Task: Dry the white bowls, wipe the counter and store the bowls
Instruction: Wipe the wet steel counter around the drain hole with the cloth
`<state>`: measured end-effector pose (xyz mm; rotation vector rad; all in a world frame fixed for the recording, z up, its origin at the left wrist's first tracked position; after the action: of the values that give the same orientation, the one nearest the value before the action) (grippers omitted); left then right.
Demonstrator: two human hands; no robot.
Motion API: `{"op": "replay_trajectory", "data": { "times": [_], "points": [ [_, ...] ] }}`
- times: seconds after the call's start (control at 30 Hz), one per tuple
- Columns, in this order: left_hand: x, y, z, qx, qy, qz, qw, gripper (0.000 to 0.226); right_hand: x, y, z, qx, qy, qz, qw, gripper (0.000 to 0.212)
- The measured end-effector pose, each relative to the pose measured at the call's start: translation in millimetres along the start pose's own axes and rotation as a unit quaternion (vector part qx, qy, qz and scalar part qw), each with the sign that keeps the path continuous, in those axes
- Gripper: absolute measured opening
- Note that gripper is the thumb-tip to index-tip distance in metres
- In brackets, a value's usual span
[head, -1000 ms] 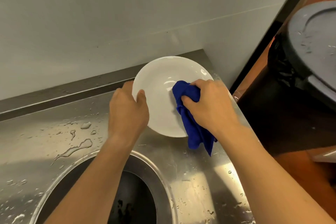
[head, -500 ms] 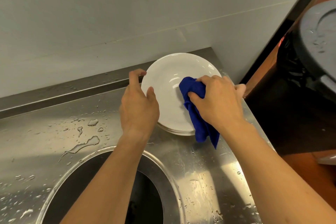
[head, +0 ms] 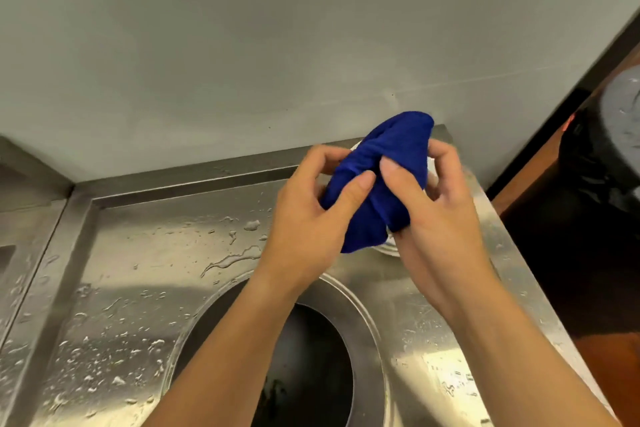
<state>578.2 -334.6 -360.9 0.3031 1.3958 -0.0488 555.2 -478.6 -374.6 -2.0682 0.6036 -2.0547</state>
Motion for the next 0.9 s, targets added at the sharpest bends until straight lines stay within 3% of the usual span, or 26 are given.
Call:
{"op": "replay_trajectory", "data": {
  "times": [0.1,0.2,0.3,0.47,0.57,0.63,0.7,0.73,0.77,0.8,0.9],
  "points": [
    [-1.8,42.4,-20.6,-0.042,-0.038,0.057,0.997,0.016,-6.9,-29.6,-8.2,0.061,0.001,-0.067,0.996,0.049],
    [5.8,81.7,-39.1,-0.092,-0.037,0.094,0.991,0.02,-12.5,-48.4,-12.4,0.08,0.024,-0.13,0.988,0.036],
    [16.2,117.6,-54.8,-0.108,-0.028,0.084,0.99,0.022,-25.2,-64.6,-16.4,0.069,0.053,-0.2,0.976,0.026],
    [46.8,154.4,-67.3,-0.076,0.027,0.175,0.981,0.032,-41.3,-82.2,-14.1,-0.003,0.103,-0.312,0.944,0.022],
    [74.8,165.2,-60.9,-0.065,0.072,0.125,0.987,0.044,-48.6,-90.3,-8.3,-0.031,0.133,-0.395,0.909,0.014],
    [96.1,167.5,-46.5,-0.055,0.12,0.108,0.985,0.042,-57.0,-93.7,-2.6,-0.048,0.145,-0.464,0.872,0.012],
    [123.7,171.5,-27.8,-0.038,0.157,0.212,0.964,0.024,-77.7,-96.6,5.2,-0.059,0.121,-0.612,0.779,0.022],
    [137.5,173.3,-20.0,-0.021,0.178,0.336,0.925,0.022,-90.9,-99.0,7.4,-0.065,0.102,-0.689,0.715,0.029],
    [151.7,173.0,-13.0,-0.008,0.191,0.452,0.872,0.039,-106.0,-102.6,10.3,-0.063,0.092,-0.73,0.675,0.033],
    [160.4,169.5,-8.1,-0.014,0.176,0.497,0.85,0.05,-120.7,-107.8,12.6,-0.047,0.091,-0.733,0.673,0.035],
    [176.6,140.0,2.5,0.003,0.105,0.449,0.887,0.053,-161.8,-126.2,30.8,0.064,0.092,-0.661,0.742,0.042]
  ]
}}
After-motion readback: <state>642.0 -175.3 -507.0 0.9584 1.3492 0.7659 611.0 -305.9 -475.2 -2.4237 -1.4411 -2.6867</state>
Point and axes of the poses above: each hand's wrist, its own z-axis towards the middle knuckle, its own y-axis out of the back of the hand, x = y × z, the point moved 7 cm from there along z, towards the middle knuckle, and after that the axes turned 4 degrees about x, right-handed, at the moved point
